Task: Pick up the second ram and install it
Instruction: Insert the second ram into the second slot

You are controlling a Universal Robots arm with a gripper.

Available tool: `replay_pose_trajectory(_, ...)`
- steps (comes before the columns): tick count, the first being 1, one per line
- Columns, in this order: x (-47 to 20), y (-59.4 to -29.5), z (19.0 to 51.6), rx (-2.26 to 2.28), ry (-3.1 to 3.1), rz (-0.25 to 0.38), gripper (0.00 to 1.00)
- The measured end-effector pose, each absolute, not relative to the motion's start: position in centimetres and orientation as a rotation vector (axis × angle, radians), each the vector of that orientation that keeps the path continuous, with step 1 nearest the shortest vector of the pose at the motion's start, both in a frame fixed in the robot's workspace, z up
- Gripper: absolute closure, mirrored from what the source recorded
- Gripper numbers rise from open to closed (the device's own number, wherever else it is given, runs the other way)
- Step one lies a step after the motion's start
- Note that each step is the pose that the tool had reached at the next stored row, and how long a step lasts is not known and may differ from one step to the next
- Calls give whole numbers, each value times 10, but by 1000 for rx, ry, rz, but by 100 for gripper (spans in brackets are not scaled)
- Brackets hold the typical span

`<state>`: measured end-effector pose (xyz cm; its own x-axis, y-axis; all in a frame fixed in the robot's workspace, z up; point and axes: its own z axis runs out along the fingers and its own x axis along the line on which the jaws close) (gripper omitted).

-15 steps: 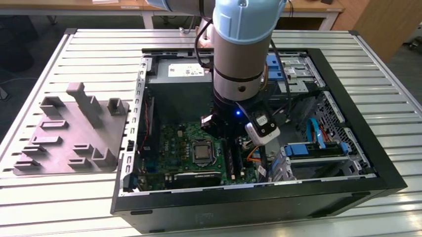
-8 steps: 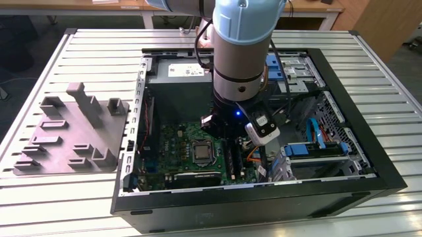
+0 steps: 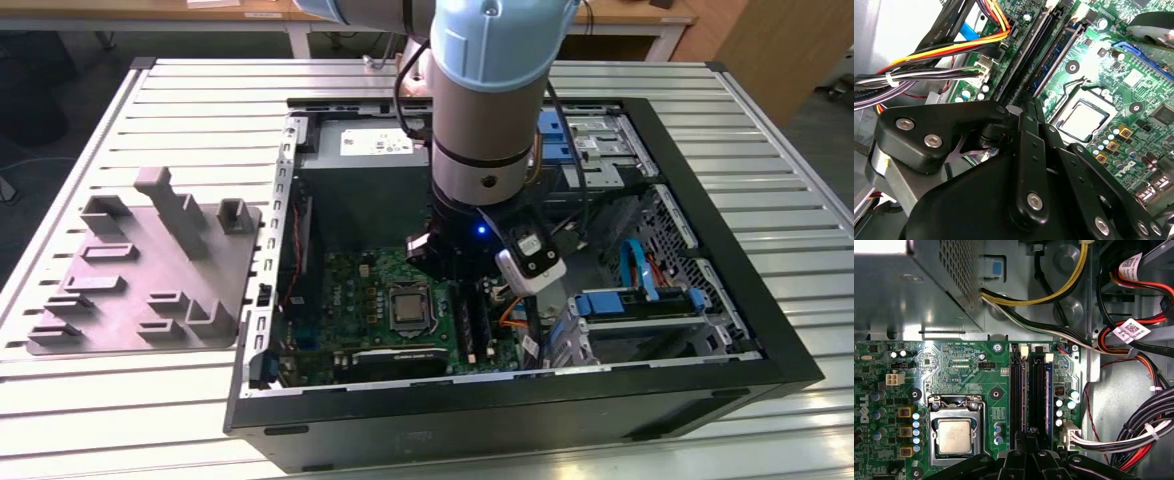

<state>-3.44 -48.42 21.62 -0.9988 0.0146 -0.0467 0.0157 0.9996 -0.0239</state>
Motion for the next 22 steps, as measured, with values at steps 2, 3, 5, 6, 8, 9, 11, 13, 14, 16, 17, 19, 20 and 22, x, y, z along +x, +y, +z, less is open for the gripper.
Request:
replay_pose_trajectory(2, -34, -484, 216, 23, 3095, -37, 89)
replay_pose_trajectory(3, -34, -484, 216, 24, 3095, -37, 89)
replay_pose_trajectory(5, -34, -484, 216, 24, 3095, -37, 89)
replay_pose_trajectory(6, -34, -484, 216, 24, 3095, -38, 89)
replay_pose_trajectory(8, -34, -484, 216, 24, 3094, -37, 89)
replay_pose_trajectory(9, -34, -484, 216, 24, 3094, -37, 88)
replay_pose_trajectory(11, -34, -484, 216, 24, 3095, -37, 82)
replay_pose_trajectory(13, -34, -484, 216, 24, 3095, -38, 82)
replay_pose_trajectory(14, -34, -484, 218, 24, 3095, -38, 82)
replay_pose_trajectory(16, -34, -484, 223, 24, 3095, -37, 82)
replay_pose_trajectory(17, -34, -484, 226, 24, 3095, -37, 82)
replay_pose_trajectory(19, -34, -484, 233, 24, 3095, -37, 82)
replay_pose_trajectory(20, -34, -484, 237, 24, 3095, -37, 82)
replay_pose_trajectory(22, -34, -484, 244, 24, 3095, -37, 82)
